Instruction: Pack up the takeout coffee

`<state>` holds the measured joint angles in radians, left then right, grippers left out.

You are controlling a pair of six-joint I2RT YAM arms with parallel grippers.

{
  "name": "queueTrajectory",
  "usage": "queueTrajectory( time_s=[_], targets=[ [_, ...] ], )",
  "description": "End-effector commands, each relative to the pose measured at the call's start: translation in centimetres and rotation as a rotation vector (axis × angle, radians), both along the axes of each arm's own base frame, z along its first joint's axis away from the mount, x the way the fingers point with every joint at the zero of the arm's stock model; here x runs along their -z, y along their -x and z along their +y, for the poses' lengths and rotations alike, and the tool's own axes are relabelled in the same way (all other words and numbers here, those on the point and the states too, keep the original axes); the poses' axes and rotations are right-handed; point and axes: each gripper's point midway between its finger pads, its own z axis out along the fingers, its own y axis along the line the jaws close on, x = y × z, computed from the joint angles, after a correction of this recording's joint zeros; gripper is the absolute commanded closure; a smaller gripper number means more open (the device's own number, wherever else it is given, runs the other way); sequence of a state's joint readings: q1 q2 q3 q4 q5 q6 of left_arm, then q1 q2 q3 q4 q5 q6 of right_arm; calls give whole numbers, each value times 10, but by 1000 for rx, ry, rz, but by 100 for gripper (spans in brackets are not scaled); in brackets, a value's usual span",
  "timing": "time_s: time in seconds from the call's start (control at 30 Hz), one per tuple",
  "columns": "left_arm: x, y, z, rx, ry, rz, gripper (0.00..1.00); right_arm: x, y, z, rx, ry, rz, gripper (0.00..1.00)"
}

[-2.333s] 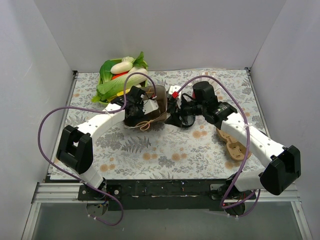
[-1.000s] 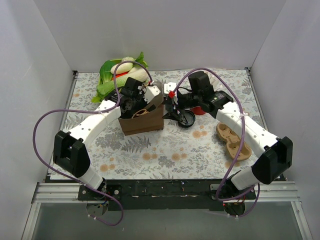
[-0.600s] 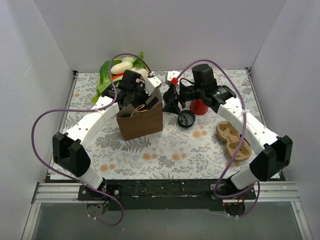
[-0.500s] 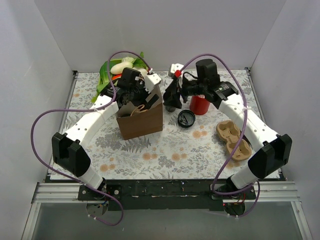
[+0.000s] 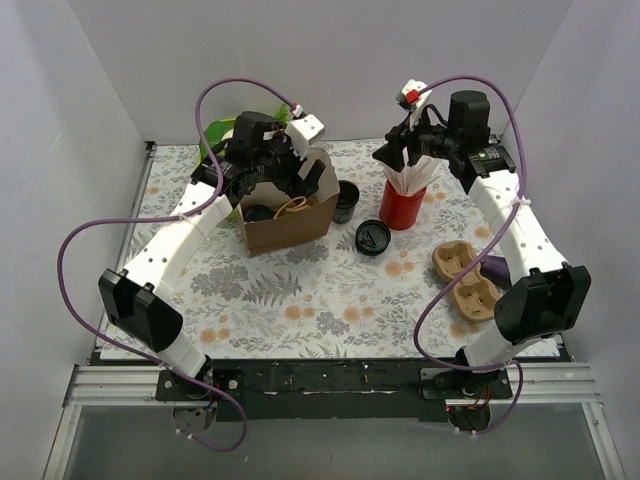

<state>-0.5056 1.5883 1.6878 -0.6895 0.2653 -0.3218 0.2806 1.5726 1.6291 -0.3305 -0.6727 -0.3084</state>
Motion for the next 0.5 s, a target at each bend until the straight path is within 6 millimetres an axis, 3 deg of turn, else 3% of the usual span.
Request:
queueTrajectory(
  time_s=[0.0, 0.2, 0.47],
  targets=[
    [-30, -2, -8, 14, 80, -26, 11, -7, -31, -27, 120, 10, -44, 36],
    [-27, -1, -10, 5, 94, 6, 11, 24, -55, -57, 239, 106, -25, 38],
    [-19, 14, -7, 4, 101, 78, 11, 49, -70, -73, 270, 145, -3, 44]
  ],
)
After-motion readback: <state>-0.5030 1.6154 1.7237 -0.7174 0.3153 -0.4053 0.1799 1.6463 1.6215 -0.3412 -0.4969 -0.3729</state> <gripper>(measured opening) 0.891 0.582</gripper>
